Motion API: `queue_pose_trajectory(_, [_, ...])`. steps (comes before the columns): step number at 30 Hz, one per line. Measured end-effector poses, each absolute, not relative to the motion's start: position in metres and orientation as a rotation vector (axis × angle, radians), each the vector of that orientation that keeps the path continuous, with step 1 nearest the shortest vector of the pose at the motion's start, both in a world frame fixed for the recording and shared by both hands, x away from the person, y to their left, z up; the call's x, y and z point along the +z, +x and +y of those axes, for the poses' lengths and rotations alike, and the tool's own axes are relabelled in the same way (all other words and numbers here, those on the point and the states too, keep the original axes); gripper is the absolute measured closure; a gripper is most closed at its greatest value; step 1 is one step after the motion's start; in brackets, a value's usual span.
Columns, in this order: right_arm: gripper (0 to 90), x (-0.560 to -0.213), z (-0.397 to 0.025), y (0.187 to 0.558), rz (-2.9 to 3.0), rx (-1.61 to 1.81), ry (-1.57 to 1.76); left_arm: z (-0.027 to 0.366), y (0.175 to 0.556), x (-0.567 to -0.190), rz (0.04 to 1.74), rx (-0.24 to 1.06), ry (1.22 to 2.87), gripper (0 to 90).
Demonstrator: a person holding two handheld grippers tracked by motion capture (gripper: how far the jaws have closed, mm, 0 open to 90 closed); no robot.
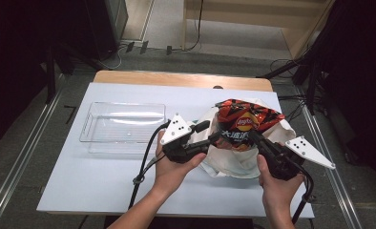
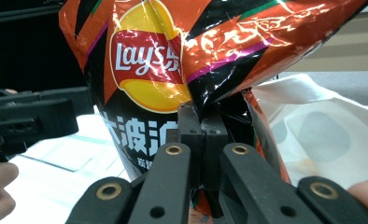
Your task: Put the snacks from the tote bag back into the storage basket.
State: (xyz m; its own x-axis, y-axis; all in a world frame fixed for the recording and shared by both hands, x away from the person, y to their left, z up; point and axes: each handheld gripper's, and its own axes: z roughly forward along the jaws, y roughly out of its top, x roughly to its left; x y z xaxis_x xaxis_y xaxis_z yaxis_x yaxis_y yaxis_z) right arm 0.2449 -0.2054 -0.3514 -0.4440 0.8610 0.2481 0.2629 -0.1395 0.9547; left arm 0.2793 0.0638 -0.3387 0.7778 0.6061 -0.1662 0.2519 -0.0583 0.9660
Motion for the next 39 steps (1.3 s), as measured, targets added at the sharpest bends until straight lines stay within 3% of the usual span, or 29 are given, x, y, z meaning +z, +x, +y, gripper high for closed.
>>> queue_pose_trajectory(9, [90.0,-0.354,-0.196,0.242,1.673,1.622,1.25,0.052,0.282,-0.322,0.745,0.376,1.598,43.5])
queue_pose_trajectory(18, [90.0,-0.35,-0.194,0.239,1.68,1.646,1.223,0.044,0.287,-0.313,0.783,0.434,1.617,41.6])
queue_pose_trajectory(20, [90.0,-0.349,-0.192,0.237,1.69,1.643,1.207,0.05,0.291,-0.313,0.793,0.37,1.589,36.8])
queue_pose_trajectory(24, [90.0,-0.349,-0.189,0.237,1.696,1.645,1.196,0.047,0.292,-0.313,0.763,0.337,1.614,36.9])
queue_pose_trajectory(27, [90.0,-0.349,-0.189,0.237,1.695,1.639,1.201,0.044,0.289,-0.312,0.768,0.375,1.63,47.2])
queue_pose_trajectory(35, [89.9,-0.349,-0.19,0.236,1.697,1.641,1.191,0.05,0.292,-0.307,0.797,0.39,1.605,87.7])
queue_pose_trajectory(39, [82.0,-0.346,-0.191,0.234,1.698,1.652,1.169,0.055,0.296,-0.306,0.796,0.346,1.585,90.0])
